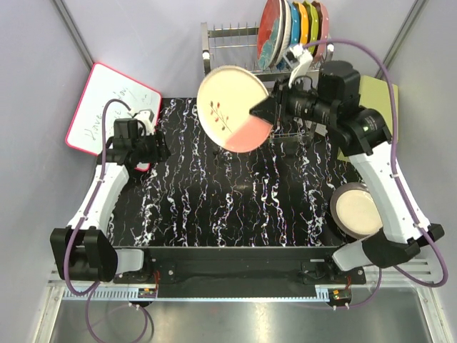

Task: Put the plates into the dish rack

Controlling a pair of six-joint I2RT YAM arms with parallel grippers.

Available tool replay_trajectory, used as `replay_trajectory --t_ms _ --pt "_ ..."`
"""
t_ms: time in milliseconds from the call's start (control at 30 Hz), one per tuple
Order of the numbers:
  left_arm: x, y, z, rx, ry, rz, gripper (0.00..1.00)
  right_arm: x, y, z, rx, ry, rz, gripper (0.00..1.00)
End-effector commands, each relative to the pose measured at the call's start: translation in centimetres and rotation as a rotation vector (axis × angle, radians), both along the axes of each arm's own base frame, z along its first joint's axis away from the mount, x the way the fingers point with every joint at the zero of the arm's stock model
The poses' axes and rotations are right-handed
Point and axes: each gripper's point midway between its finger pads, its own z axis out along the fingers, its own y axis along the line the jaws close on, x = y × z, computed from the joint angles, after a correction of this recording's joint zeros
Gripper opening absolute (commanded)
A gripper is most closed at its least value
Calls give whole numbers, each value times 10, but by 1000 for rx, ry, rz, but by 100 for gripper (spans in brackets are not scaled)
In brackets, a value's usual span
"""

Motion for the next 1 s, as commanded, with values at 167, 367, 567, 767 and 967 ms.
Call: replay_trajectory --t_ms 167,367,567,767,967 --pt "-7 1 6 1 -48 16 66 83 0 154 95 -506 -339 0" --pt "-13 6 9 -5 -99 65 81 125 -37 212 191 -732 -716 0" --pt "-19 18 14 0 -146 150 99 148 -58 222 184 -837 -933 0" --pt "-28 18 1 -24 -145 176 99 161 -51 216 184 -869 -959 0" --pt "-28 15 2 -38 -152 169 99 177 -47 195 112 -844 -996 0"
